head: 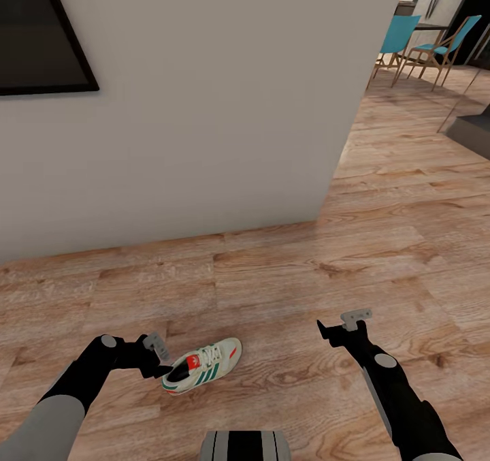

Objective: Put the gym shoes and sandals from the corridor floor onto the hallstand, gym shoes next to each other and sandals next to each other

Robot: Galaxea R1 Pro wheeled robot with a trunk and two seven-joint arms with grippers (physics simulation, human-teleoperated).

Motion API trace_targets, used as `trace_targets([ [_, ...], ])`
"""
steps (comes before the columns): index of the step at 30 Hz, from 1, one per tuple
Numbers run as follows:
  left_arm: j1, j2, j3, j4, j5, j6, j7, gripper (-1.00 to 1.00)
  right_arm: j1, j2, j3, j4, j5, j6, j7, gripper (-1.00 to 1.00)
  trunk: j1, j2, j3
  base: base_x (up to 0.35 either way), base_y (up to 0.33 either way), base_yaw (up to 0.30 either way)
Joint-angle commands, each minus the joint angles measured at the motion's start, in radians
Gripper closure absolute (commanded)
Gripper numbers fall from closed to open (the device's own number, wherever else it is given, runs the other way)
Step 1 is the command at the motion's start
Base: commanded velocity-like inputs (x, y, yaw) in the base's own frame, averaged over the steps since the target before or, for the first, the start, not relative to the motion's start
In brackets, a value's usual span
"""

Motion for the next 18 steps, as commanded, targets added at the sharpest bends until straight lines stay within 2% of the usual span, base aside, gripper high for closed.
trace_targets([
  [1, 0.0, 0.0, 0.004, -0.001, -0.002, 0.009, -0.007, -1.0, 0.0, 0.0, -0.003, -0.003, 0.01, 0.004, 0.007, -1.0, 0.0, 0.0, -0.001, 0.0, 0.0, 0.0],
  [3, -0.001, 0.0, 0.004, -0.001, -0.002, 0.009, -0.006, -1.0, 0.0, 0.0, -0.003, -0.003, 0.01, 0.004, 0.007, -1.0, 0.0, 0.0, -0.001, 0.0, 0.0, 0.0],
  [8, -0.001, -0.001, 0.005, -0.001, -0.001, 0.009, -0.006, -1.0, 0.0, 0.0, -0.004, -0.003, 0.01, 0.004, 0.006, -1.0, 0.002, -0.001, -0.02, 0.0, 0.0, 0.0],
  [13, -0.001, -0.001, 0.005, -0.002, 0.0, 0.009, -0.006, -1.0, 0.0, 0.0, -0.022, -0.005, 0.01, 0.008, 0.006, -1.0, 0.004, -0.003, -0.044, 0.0, 0.0, 0.0],
  [18, -0.001, -0.001, 0.004, -0.002, 0.0, 0.009, -0.006, -1.0, 0.0, 0.0, -0.047, -0.006, 0.009, 0.026, 0.007, -1.0, 0.004, -0.003, -0.051, 0.0, 0.0, 0.0],
])
